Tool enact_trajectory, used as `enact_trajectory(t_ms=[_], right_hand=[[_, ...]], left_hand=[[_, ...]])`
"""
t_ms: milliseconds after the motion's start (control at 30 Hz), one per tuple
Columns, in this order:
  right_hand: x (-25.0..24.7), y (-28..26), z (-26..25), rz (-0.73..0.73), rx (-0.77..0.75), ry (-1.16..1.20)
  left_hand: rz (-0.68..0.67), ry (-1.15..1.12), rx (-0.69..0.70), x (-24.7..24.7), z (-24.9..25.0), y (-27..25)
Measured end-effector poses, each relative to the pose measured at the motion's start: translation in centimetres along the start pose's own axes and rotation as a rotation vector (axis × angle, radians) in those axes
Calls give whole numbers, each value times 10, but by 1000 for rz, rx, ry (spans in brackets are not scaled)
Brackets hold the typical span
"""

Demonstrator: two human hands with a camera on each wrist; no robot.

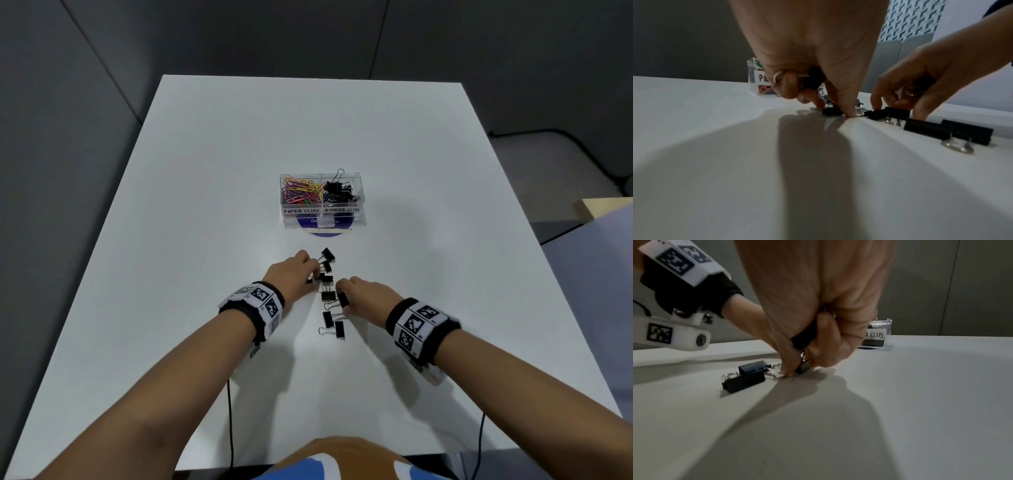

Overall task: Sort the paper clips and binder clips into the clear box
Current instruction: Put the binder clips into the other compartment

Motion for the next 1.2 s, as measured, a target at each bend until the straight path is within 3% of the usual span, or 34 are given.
enact_trajectory(t_ms=[267, 500, 633, 767, 867, 1033, 1200], right_hand=[[-8, -1, 14, 81, 42, 171], [-16, -12, 22, 147, 50, 253], [-11, -19, 12, 96, 16, 302], [6, -31, -14, 20, -78, 205], [20, -35, -23, 15, -113, 83], [33, -40, -26, 137, -177, -218], [21, -38, -24, 223, -200, -248]], left_hand=[[-37, -181, -15, 8, -2, -5], [-85, 120, 52, 5, 2, -14], [-80, 40, 18, 7, -8, -16], [-4, -113, -52, 4, -13, -17], [27, -85, -77, 4, -15, -19], [36, -105, -127, 1, -19, -23], [-11, -56, -93, -9, -3, -16]])
Point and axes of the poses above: each hand's wrist, its own y-axis towards the middle knuckle, its own x-axis out of the palm, z = x × y, the point moved 10 cm from there along y, towards the middle knuckle, and after that the axes turned 8 degrees about x, right-handed, at the moved point
